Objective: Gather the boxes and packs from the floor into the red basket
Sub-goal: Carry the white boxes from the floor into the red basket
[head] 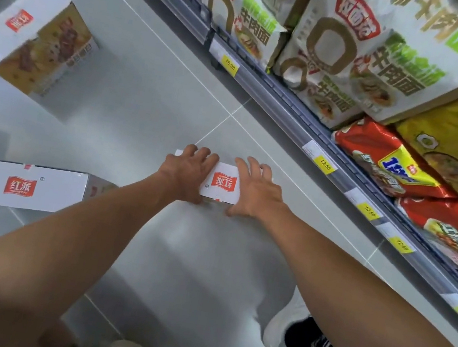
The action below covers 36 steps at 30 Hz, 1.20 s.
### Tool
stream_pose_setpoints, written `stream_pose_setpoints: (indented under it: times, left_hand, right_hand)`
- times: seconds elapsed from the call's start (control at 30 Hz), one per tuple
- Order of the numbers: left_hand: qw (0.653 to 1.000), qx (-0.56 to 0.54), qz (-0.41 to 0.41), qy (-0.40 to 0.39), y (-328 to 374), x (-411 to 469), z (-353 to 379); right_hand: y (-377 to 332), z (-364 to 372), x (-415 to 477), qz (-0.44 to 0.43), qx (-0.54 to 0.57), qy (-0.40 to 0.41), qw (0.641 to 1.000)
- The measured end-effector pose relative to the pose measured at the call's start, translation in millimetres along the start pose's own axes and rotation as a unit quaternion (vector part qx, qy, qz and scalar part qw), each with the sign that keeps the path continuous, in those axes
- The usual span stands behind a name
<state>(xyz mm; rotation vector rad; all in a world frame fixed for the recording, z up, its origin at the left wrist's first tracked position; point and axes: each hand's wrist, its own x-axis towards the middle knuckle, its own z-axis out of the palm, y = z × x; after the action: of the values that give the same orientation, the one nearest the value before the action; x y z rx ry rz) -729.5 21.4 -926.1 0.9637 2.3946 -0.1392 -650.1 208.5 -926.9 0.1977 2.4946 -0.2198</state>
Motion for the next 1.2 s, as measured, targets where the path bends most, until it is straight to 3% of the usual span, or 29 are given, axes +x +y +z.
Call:
stream_pose_setpoints:
  times: [0.23, 0.67, 0.97, 1.2]
  left_hand:
    - [1.000, 0.003, -0.005, 0.020, 0.9, -0.9, 2.9]
    - [0.999, -0.003, -0.019, 0.039, 23.5, -39.0, -40.6]
    - [0.998, -0.029, -0.054, 0.025, 57.3, -144.5, -183.1]
    - [0.992, -0.083, -0.081, 0.040, 78.8, -245.6, -351.2]
  right_hand:
    - [-0.6, 10.5, 0.5, -0.015, 0.020, 0.069, 0.997]
    - [11.2, -30.5, -30.1, -0.055, 0.019, 0.042, 0.997]
    - [-1.7, -172.6, -144.1, -0.083, 0.020, 0.008, 0.996]
    - [-19.0, -344.0, -251.2, -0.130, -0.017, 0.021, 0.991]
